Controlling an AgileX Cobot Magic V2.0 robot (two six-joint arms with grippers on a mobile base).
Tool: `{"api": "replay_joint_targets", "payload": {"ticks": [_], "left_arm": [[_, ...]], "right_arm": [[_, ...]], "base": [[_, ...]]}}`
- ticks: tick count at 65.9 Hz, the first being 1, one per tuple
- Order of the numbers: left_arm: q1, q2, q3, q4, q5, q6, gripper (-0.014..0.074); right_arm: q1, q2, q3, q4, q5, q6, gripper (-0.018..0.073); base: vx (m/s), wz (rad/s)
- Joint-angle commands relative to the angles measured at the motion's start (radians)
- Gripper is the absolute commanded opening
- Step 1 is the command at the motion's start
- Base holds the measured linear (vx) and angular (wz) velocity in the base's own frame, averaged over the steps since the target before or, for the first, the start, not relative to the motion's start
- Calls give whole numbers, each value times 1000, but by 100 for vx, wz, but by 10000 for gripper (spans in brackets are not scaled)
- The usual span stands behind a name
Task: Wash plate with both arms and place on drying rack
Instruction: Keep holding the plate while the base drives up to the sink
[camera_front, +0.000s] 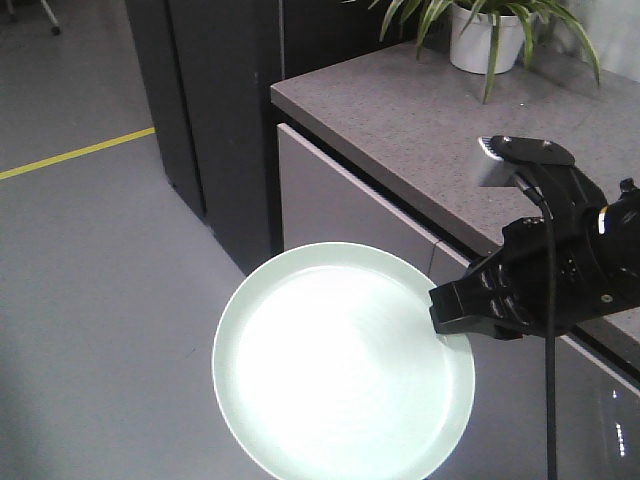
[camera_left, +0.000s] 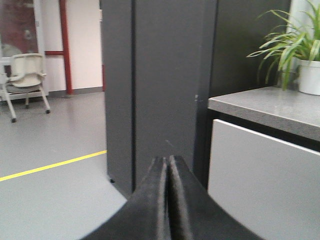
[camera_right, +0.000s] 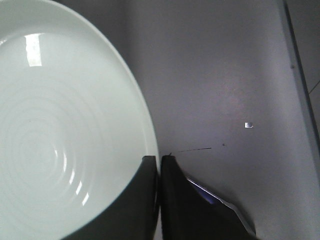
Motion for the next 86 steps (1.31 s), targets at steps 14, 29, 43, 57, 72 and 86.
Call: {"api": "replay_joint_targets", "payload": {"ticks": [14,29,43,57,72,86], "left_arm": [[-6,-12,-28,-8,-77,0,-7],[-6,-12,-28,-8,-77,0,-7],[-6,-12,-28,-8,-77,0,-7],[-6,-12,-28,-8,-77,0,-7],[-6,-12,-28,-8,-77,0,-7],[-6,-12,-28,-8,-77,0,-7]], "right_arm": [[-1,-28,-26,29,-32,-4,-9],[-1,-28,-26,29,-32,-4,-9],[-1,-28,-26,29,-32,-4,-9],[-1,-28,-26,29,-32,-4,-9],[-1,-28,-26,29,-32,-4,-9],[-1,-28,-26,29,-32,-4,-9]], "base": [[9,-36],[9,-35],[9,-35],[9,-36],[10,-37],[10,-36]]}}
